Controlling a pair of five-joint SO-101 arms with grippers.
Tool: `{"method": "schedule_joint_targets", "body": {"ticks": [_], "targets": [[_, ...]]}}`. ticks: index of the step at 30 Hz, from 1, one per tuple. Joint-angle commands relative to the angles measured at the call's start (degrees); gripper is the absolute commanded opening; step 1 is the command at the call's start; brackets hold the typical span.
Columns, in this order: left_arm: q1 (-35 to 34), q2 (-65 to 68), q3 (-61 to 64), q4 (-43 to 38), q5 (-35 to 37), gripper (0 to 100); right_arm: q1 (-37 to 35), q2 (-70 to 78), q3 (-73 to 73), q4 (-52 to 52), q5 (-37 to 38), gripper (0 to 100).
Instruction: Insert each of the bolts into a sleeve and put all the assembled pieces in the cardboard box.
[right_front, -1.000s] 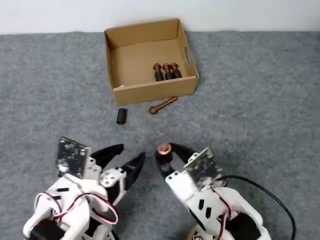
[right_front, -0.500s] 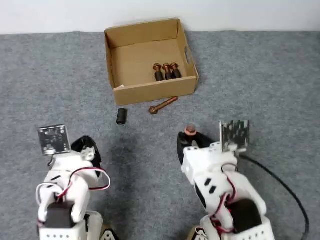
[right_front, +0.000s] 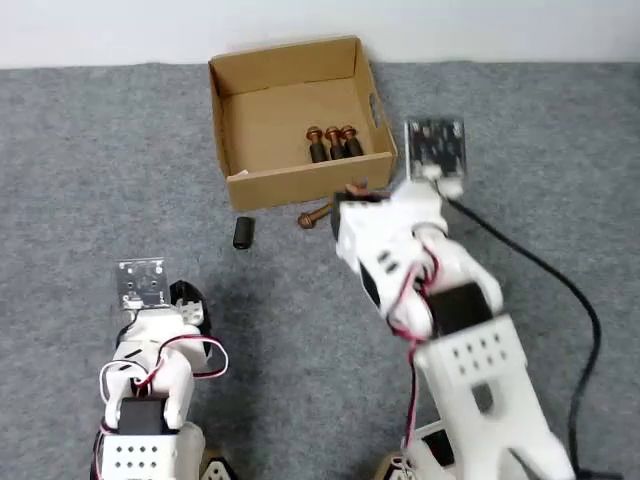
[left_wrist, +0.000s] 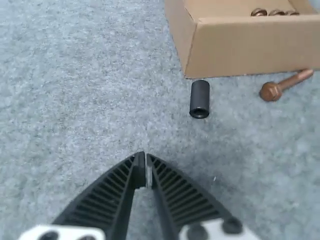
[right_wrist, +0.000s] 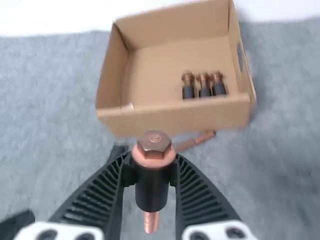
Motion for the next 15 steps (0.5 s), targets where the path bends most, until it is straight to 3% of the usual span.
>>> {"method": "schedule_joint_targets", "body": {"ticks": [1,15], "targets": [[-0.26,-0.35,-0.4,1.58,-2.55,0,0.75,7.96,-9.41,-5.67,2.73,0.9],[-0.26,0.09,-0.4,2.2,-2.29,1,4.35,45.58,-32.97,-31.96,14.24,0.9]]}}
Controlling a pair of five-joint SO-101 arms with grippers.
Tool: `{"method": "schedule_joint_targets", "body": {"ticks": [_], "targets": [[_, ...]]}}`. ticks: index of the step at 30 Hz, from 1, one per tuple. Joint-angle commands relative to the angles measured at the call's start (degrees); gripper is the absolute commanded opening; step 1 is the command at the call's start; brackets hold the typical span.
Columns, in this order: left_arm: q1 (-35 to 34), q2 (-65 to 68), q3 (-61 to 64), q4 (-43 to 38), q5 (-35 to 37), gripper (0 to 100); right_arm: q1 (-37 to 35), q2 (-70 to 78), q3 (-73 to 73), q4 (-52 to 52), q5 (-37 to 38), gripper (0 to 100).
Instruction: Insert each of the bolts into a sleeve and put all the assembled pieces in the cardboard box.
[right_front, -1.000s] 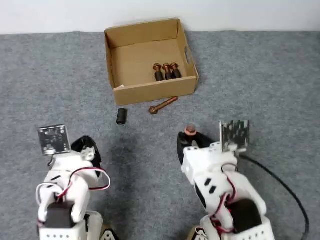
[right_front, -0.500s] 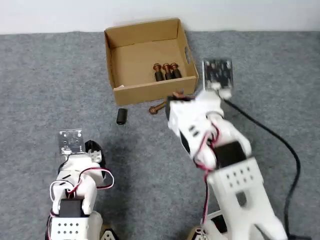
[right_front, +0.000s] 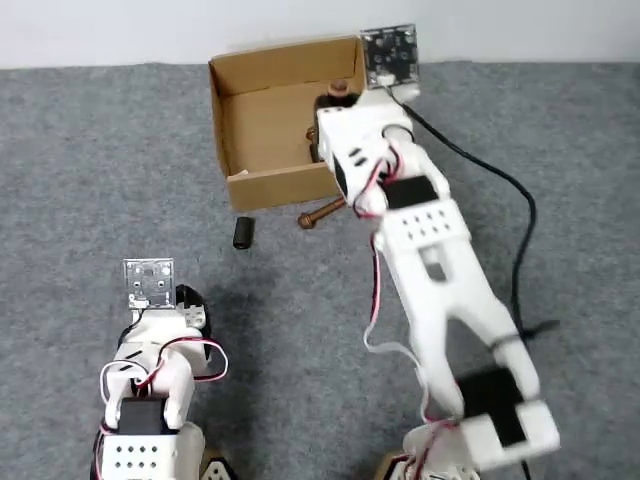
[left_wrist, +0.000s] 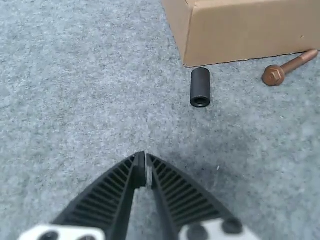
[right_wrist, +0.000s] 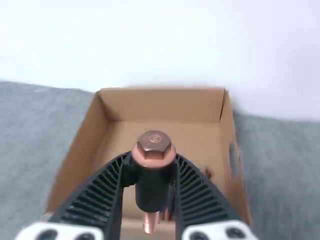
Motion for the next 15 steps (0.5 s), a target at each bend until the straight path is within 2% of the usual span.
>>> {"method": "schedule_joint_targets", "body": {"ticks": [1,12,15], "targets": [[-0.26,0.09,-0.4,0.44,-0.44,1,0.48,6.9,-9.14,-5.67,2.73,0.9],[-0.26,0.09,-0.4,1.05,-0.62,1,0.66,29.32,-22.95,-9.71,5.01,1.2],[-0.26,0.09,-0.4,1.14,-0.62,1,0.66,33.63,-25.49,-6.46,10.37,2.8]]}}
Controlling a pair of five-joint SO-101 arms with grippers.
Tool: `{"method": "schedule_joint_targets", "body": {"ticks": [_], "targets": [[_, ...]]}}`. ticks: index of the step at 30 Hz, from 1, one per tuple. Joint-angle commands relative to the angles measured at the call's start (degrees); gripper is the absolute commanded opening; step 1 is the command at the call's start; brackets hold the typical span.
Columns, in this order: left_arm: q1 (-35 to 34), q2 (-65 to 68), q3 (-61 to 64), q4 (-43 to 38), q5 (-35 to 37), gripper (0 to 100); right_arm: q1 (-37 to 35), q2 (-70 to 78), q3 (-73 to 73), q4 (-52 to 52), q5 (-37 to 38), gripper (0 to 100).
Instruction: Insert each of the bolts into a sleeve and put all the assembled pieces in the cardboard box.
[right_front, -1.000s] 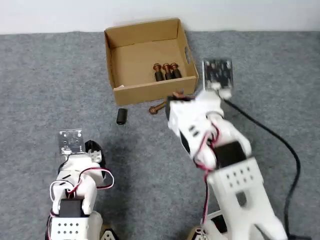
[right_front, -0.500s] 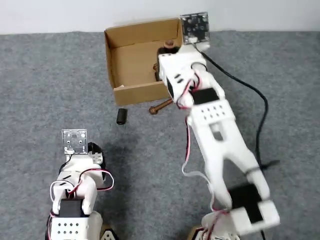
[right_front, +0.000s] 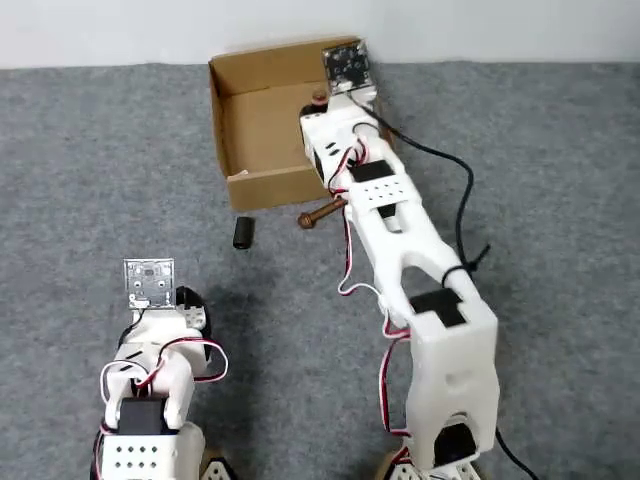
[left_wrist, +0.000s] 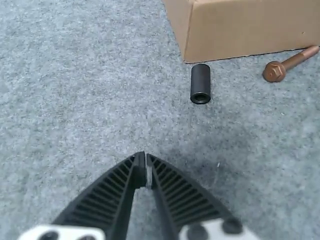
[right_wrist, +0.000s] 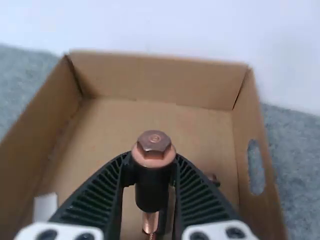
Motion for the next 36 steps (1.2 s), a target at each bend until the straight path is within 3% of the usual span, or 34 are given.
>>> {"method": "schedule_joint_targets", "body": {"ticks": [1,6,13,23,30,36], "targets": [[-0.26,0.09,-0.4,0.26,-0.62,1,0.75,1.98,-6.24,2.86,5.98,5.0],[-0.26,0.09,-0.4,0.26,-0.53,1,0.4,3.3,-9.49,8.92,6.77,14.9],[-6.42,-0.26,-0.4,-1.49,-0.53,1,-2.42,3.12,-19.6,23.6,6.51,0.6],[-6.51,0.0,-0.4,-1.76,-0.62,1,-8.13,3.65,-32.35,50.15,-8.35,0.9],[-6.51,0.0,-0.4,-1.76,-0.62,1,-12.26,5.58,-32.26,54.64,-14.59,1.7],[-6.51,0.0,-0.4,-1.76,-0.62,1,-16.22,9.1,-32.44,54.11,-14.68,16.9]]}}
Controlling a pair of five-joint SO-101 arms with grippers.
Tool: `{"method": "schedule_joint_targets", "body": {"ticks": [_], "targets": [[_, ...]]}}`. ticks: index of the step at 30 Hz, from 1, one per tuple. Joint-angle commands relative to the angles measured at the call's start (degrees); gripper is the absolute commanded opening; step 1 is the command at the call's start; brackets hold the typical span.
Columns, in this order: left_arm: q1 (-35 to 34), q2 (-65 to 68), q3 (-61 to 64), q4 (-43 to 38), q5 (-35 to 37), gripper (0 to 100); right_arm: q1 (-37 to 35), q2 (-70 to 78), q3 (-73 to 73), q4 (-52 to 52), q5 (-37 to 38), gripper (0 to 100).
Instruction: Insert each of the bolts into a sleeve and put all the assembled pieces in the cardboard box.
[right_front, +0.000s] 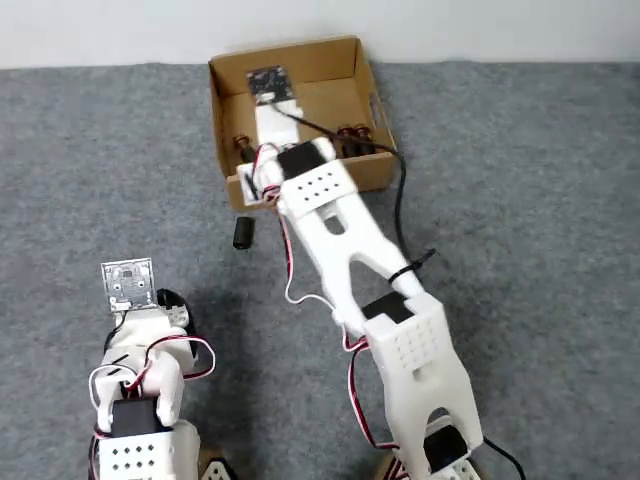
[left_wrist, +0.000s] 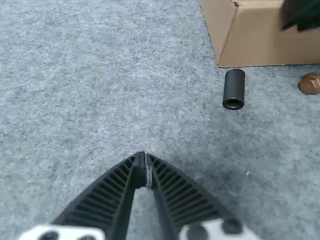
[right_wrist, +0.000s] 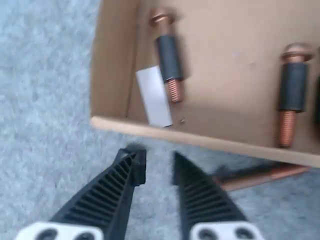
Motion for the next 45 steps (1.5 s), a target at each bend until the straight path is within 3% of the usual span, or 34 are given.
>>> {"method": "schedule_joint_targets", "body": {"ticks": [1,10,27,33,38,45], "targets": [[-0.18,0.0,-0.4,-1.67,-0.62,1,-2.51,0.4,-3.08,-0.22,-0.62,17.1],[-0.18,0.0,-0.4,-1.67,-0.7,1,-4.09,5.93,-3.08,-6.64,-0.53,12.6],[-0.18,0.0,-0.4,-1.67,-0.7,1,-6.81,13.41,-3.16,-7.16,-0.62,12.3],[-0.18,0.0,-0.4,-1.67,-0.7,1,-6.9,12.7,-3.78,2.07,-2.46,12.2],[-0.18,0.0,-0.4,-1.67,-0.7,1,-6.73,12.88,-10.46,13.23,-6.07,12.2],[-0.18,0.0,-0.4,-1.67,-0.7,1,-6.73,13.49,-19.52,20.7,-6.24,12.5]]}}
